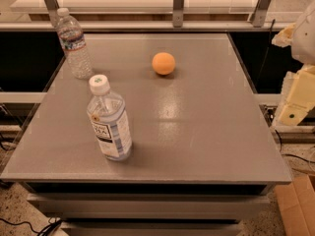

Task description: Move blue plastic bottle near water bottle

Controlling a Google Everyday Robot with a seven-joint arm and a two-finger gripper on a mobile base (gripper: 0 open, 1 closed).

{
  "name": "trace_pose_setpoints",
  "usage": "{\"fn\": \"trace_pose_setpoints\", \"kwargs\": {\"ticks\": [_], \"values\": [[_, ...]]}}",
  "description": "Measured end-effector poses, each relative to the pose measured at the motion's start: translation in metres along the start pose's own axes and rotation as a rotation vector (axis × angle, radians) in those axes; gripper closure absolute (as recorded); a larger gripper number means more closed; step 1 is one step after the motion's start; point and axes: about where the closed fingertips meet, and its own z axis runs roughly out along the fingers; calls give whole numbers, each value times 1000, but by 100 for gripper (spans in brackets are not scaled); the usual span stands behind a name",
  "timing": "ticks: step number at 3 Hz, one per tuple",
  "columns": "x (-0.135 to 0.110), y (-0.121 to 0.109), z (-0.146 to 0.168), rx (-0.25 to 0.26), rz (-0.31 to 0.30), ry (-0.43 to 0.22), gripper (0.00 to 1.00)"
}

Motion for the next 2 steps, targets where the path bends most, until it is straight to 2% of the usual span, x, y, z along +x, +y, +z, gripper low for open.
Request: {"fn": "trace_pose_setpoints", "kwargs": {"ticks": [1,2], "values": [[0,0,0,0,0,0,0],[-1,0,-2,-21,-17,-54,0]]}}
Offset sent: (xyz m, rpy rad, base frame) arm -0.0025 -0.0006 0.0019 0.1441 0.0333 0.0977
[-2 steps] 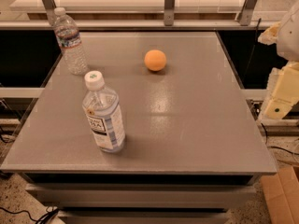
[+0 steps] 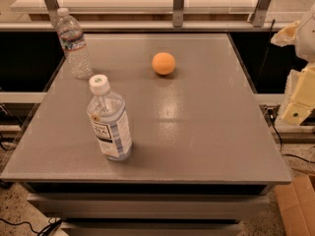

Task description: Move blue plastic bottle near water bottle

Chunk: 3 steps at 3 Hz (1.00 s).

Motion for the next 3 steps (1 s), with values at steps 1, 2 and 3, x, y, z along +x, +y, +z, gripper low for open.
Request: {"fn": "trace_pose_setpoints", "kwargs": {"ticks": [1,2,3], "values": [[-22,14,6,-64,-66,-95,0],[-52,35,18,-135,-129,-195,0],[-83,56,41,-202,-171,-270,0]]}}
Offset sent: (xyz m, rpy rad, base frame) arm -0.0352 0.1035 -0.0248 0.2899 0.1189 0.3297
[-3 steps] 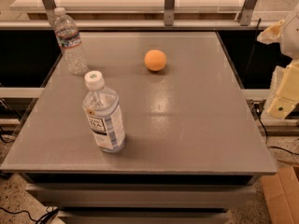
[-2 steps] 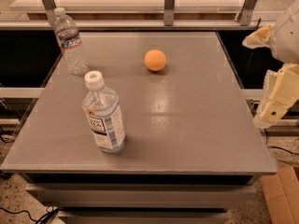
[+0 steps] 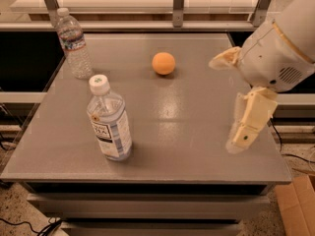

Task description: Move blue plastic bottle near water bottle

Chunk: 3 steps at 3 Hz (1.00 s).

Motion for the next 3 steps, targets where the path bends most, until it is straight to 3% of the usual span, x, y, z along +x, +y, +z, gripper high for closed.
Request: {"fn": "trace_pose_setpoints", "kwargs": {"ticks": [2,3], "values": [[-53,0,60,-72,-9,-198,0],[-53,0,60,-72,-9,-198,0]]}}
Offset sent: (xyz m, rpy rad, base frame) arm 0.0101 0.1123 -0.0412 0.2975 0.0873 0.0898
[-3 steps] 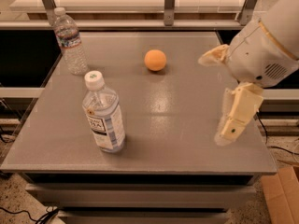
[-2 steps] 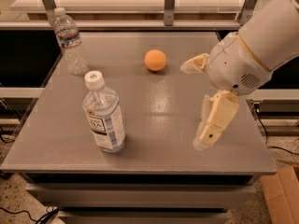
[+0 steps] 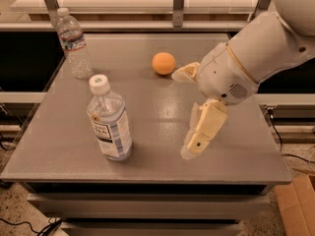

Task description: Move blue plastic bottle near water bottle

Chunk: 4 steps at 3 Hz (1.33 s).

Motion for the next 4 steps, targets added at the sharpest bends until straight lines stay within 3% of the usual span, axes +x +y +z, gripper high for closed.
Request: {"fn": "trace_pose_setpoints", "kwargs": {"ticks": [2,4], "values": [[-12,-1,14,3,1,-119,0],[-46,0,53,-65,-56,-229,0]]}}
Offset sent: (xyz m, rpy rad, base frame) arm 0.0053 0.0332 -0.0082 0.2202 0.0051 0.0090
